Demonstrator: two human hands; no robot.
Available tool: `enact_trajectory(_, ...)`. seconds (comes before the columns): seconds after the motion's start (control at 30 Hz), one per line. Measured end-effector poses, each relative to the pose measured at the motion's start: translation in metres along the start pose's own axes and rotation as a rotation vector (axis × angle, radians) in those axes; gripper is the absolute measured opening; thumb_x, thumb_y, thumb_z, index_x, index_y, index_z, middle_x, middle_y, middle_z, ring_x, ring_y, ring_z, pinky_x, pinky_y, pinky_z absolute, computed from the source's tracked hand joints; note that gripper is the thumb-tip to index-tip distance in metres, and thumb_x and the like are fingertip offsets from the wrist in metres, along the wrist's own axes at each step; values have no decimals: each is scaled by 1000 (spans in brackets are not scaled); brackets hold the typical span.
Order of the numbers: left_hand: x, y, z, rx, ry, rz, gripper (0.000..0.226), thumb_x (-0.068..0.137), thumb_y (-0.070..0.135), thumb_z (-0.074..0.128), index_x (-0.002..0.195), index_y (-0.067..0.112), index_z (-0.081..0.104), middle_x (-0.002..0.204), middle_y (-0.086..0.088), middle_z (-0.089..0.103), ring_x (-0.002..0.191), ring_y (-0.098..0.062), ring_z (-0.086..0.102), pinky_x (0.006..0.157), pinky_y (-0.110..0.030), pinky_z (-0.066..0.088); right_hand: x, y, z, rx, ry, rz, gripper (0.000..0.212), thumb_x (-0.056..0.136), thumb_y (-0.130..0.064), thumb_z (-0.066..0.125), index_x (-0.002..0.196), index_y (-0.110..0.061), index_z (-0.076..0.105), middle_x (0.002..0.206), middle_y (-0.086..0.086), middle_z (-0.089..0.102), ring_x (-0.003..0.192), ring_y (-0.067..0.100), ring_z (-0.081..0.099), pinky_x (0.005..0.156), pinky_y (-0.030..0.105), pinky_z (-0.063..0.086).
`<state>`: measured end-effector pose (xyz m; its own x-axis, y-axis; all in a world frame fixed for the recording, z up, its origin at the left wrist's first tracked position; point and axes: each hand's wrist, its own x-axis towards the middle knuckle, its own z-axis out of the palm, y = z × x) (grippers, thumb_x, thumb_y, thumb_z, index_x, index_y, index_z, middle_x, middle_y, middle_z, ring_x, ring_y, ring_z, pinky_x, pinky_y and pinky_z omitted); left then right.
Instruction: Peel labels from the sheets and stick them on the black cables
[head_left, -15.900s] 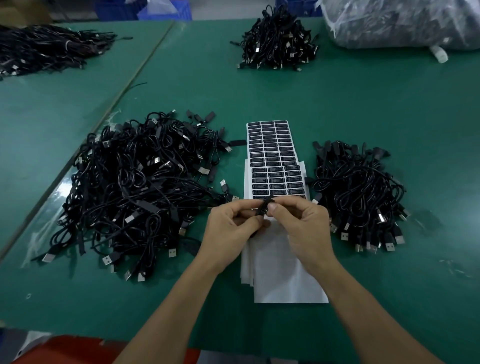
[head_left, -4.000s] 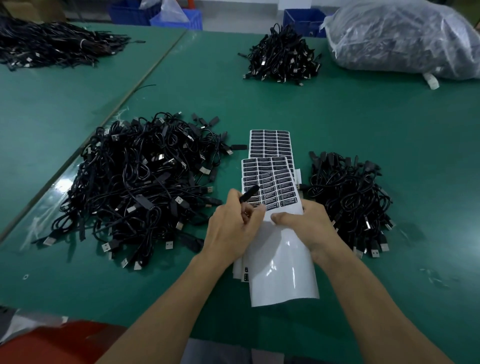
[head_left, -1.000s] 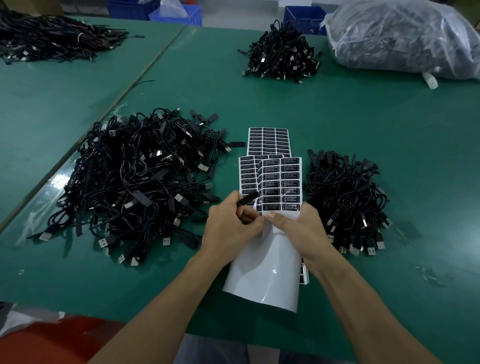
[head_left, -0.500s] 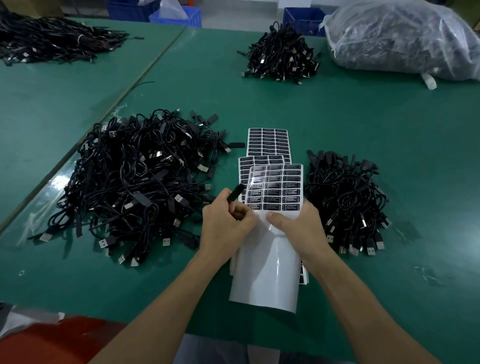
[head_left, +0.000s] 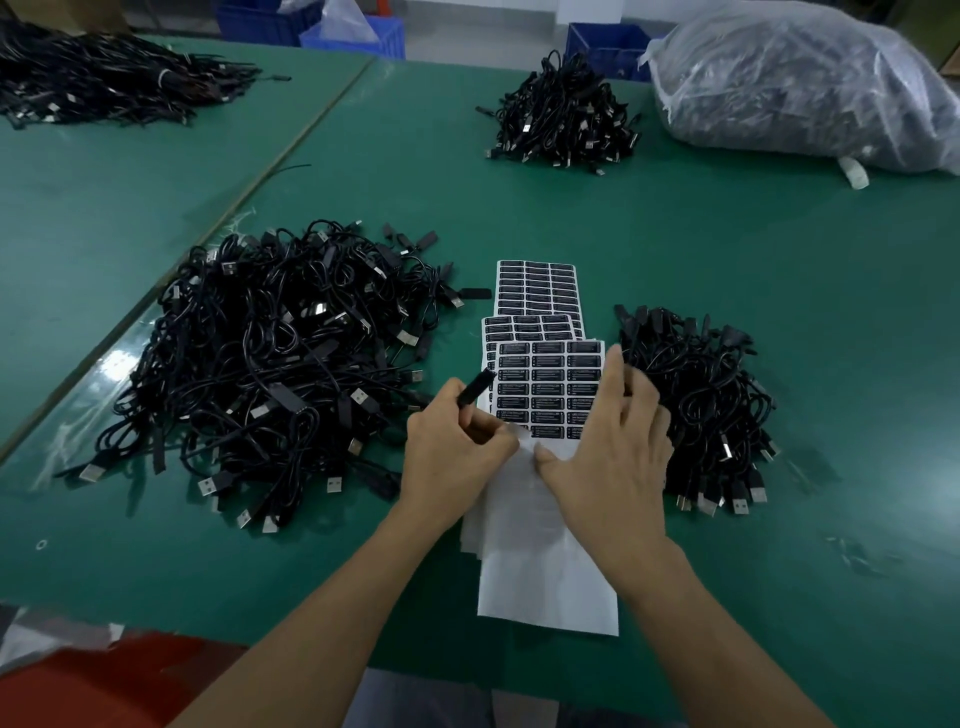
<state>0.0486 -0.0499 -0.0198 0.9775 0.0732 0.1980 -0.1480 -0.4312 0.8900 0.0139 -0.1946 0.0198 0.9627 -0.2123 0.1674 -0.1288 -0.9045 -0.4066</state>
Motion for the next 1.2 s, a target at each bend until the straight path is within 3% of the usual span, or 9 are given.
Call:
enact_trajectory(0.07,0,0,1,-2,3,-5,40,74,10,80,71,14,41,66,18,69,58,-3,62,54,-14,46,-1,-3,1,-22,33,-47,111,76,-37,83,158,-19,11,149,10,23,132,30,29,107,45,33)
enact_trajectory(0.2,1,1,1,-4,18,-19,43,72,11,79,70,15,37,64,17,70,56,-3,64,52,-14,45,-2,-4,7,111,-37,-241,46,77,-14,81,119,-13,63,114,6,55,109,27,53,91,35,44)
enact_trajectory(0.3,1,1,1,-12,14,-18,48,73,12,79,69,19,32,64,13,70,59,-6,67,53,-20,48,-4,-8,14,146,-63,-242,21,79,-6,75,95,-13,63,99,3,59,94,23,55,73,28,40)
enact_trajectory(0.4,0,3,0,-32,9,-16,44,70,17,75,69,18,31,63,10,70,57,-8,64,53,-21,47,-3,-9,22,204,-31,-205,21,81,-5,73,90,-15,57,96,-2,52,85,20,50,66,26,33)
enact_trajectory(0.5,-1,4,0,-57,-8,-11,39,66,22,69,69,21,30,64,13,70,53,-5,57,51,-16,43,-5,-8,27,255,15,-241,17,84,-6,76,91,-9,61,95,1,54,80,20,51,64,27,40)
enact_trajectory(0.8,0,-2,3,-67,0,-12,47,73,10,76,70,18,29,66,14,70,52,-3,53,52,-20,45,-7,-2,33,277,130,-289,9,84,-4,77,90,0,72,88,12,64,80,26,60,69,26,43)
enact_trajectory(0.9,-1,2,2,-121,-11,-10,41,76,26,73,69,18,33,60,12,65,50,-4,48,51,-22,43,-6,-1,32,349,116,-233,5,87,-5,74,91,-3,73,88,7,62,76,20,57,70,17,40)
enact_trajectory(1.03,-2,5,-1,-282,-34,-27,27,86,45,48,74,21,44,63,-4,62,51,-13,47,52,-39,41,2,2,27,619,173,-47,10,88,-8,73,85,-18,73,82,-4,65,70,4,56,69,5,40)
enact_trajectory(1.2,1,-2,2,-105,-58,51,29,96,40,38,73,27,49,63,10,59,49,-5,44,51,-23,35,11,15,21,1072,44,194,13,92,-12,70,84,-22,74,74,-9,67,64,1,55,64,18,48)
